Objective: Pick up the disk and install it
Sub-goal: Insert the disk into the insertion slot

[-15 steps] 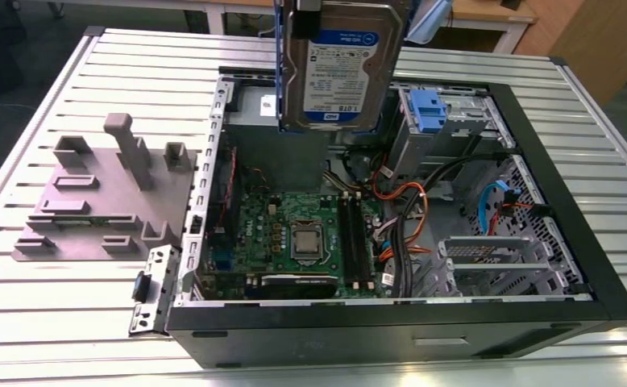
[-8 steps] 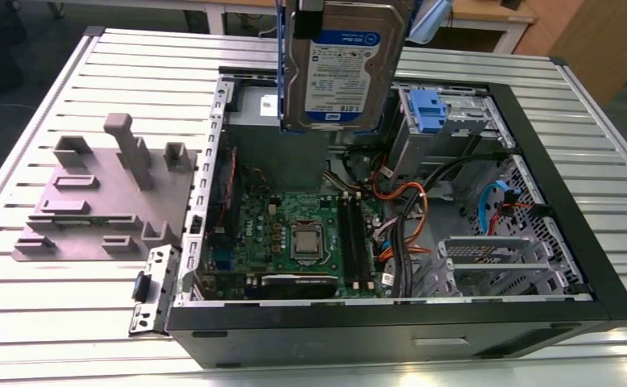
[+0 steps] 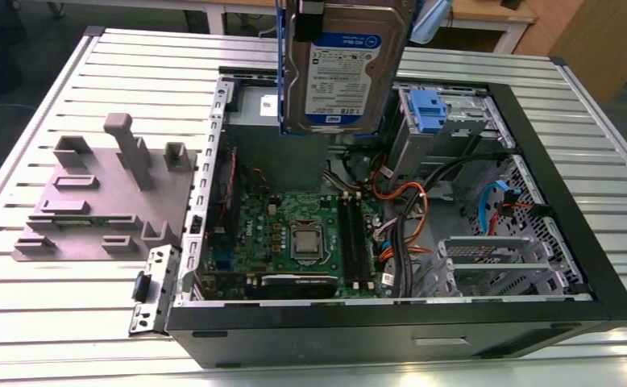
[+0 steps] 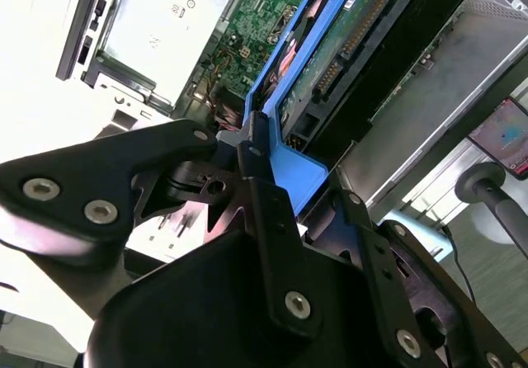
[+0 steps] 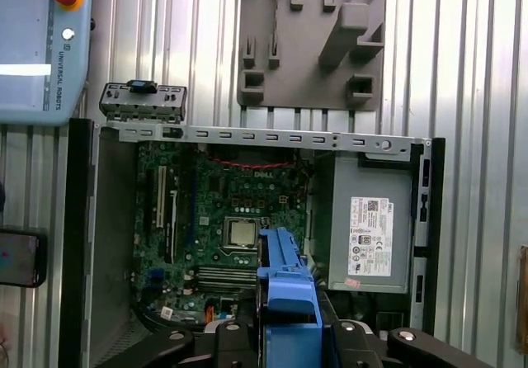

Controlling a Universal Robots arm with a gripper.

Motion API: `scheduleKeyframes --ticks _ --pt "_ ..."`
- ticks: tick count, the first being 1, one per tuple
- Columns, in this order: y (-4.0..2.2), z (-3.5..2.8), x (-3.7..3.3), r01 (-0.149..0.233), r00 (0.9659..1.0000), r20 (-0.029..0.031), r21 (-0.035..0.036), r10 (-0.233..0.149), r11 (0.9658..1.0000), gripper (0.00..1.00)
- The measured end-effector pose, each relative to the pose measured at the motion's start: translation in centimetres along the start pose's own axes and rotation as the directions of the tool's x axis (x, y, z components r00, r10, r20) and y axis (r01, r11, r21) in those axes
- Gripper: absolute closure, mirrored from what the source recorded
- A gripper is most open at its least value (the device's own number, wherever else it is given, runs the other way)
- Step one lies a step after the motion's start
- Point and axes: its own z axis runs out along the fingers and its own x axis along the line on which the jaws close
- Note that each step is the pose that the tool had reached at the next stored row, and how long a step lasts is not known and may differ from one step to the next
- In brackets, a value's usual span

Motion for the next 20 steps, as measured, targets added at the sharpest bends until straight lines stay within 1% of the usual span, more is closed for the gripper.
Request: scheduleKeyframes --ticks 2,15,20 --pt "0.01 -0.01 0.1 0.0 1.0 -0.0001 -0.0001 0.0 1.0 0.64" --pt "0.01 0.0 0.19 0.0 1.0 0.0 -0.0001 0.0 1.0 0.64" --pt "0.01 0.0 0.39 0.0 1.0 -0.0001 0.0 0.0 1.0 0.64"
